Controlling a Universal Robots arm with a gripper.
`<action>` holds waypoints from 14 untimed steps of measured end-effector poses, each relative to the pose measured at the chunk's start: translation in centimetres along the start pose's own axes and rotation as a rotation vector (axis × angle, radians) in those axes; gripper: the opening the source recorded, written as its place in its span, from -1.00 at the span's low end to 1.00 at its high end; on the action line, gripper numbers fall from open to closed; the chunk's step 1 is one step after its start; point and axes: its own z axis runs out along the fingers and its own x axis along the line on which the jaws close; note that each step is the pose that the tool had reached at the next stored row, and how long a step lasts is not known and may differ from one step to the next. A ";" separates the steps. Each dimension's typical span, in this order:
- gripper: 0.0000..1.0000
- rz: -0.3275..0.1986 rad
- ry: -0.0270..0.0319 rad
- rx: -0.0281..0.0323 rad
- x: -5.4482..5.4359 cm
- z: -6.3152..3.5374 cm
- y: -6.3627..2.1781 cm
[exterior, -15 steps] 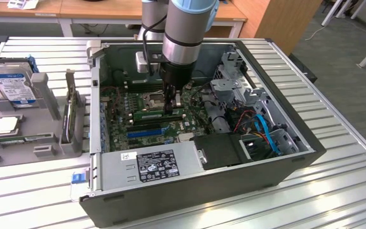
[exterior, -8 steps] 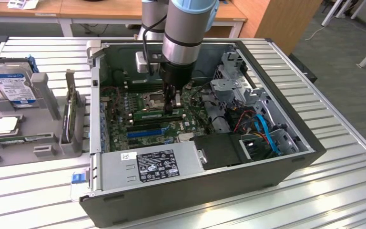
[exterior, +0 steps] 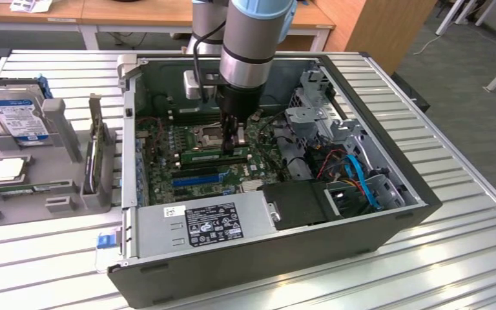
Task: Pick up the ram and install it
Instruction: 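Insert the ram into the slot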
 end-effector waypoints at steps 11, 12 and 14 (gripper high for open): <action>-0.76 0.000 -0.0001 0.0001 0.0 0.08 0.00; -0.76 -0.001 -0.0001 0.0000 0.0 0.08 0.00; -0.76 -0.003 0.0000 0.0000 0.0 0.08 0.00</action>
